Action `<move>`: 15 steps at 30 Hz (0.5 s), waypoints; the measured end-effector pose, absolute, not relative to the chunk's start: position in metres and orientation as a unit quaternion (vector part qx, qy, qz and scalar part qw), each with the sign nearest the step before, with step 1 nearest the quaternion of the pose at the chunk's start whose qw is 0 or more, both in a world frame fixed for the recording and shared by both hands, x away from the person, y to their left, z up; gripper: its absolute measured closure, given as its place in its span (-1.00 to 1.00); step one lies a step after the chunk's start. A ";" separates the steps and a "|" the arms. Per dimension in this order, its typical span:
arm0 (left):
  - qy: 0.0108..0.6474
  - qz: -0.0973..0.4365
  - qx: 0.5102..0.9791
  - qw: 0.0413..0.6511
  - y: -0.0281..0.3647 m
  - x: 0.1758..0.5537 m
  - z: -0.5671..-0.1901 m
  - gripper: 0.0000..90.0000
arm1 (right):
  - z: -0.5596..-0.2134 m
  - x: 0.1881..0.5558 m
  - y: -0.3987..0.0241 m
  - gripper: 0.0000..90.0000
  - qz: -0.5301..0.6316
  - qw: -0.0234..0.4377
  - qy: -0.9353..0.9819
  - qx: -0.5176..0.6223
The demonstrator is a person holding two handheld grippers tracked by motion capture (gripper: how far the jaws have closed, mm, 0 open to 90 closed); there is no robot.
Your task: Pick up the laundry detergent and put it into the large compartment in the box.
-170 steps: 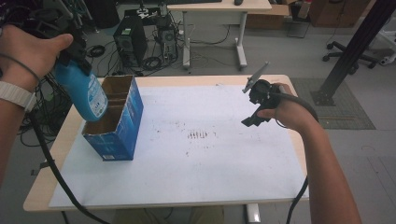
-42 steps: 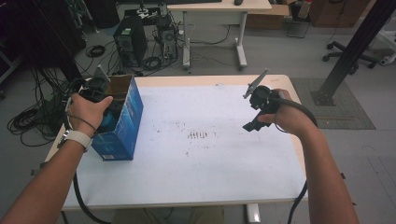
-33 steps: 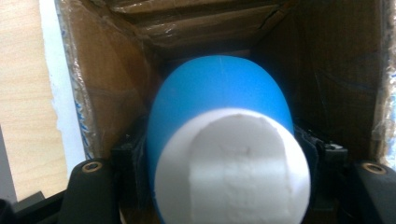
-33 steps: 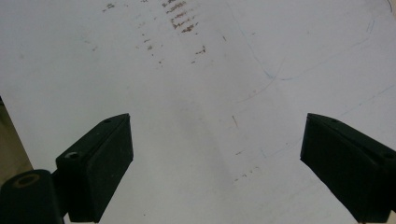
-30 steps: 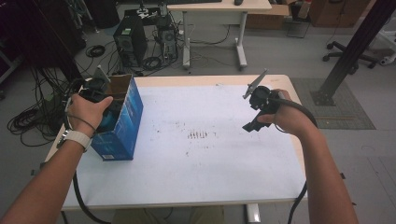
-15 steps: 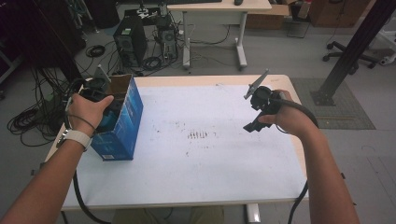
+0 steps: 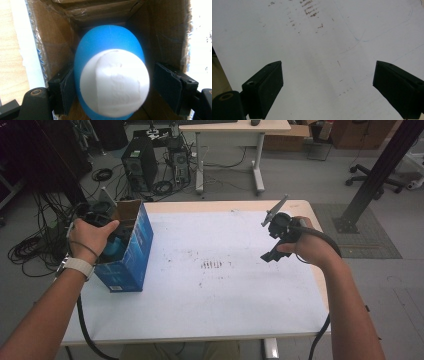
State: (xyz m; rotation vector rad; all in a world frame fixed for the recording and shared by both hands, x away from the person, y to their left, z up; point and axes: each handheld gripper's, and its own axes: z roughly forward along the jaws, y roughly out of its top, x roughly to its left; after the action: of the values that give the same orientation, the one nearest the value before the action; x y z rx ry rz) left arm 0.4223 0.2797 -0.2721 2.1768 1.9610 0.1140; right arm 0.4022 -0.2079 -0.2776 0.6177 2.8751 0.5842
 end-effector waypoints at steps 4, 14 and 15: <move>0.665 0.034 0.738 0.110 0.281 0.421 -0.268 -0.55 | -0.278 0.402 -0.208 -0.80 0.195 0.072 0.957 0.205; 0.664 0.028 0.739 0.111 0.281 0.419 -0.261 -0.66 | -0.278 0.400 -0.208 -0.80 0.194 0.072 0.957 0.204; 0.663 0.028 0.739 0.111 0.281 0.418 -0.260 -0.68 | -0.278 0.400 -0.208 -0.80 0.193 0.072 0.957 0.204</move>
State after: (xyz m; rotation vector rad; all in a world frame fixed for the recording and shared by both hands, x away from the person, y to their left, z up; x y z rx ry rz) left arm 0.4184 0.2810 -0.2598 2.1710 1.9482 0.0826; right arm 0.3997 -0.2082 -0.2777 0.6125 2.8763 0.5808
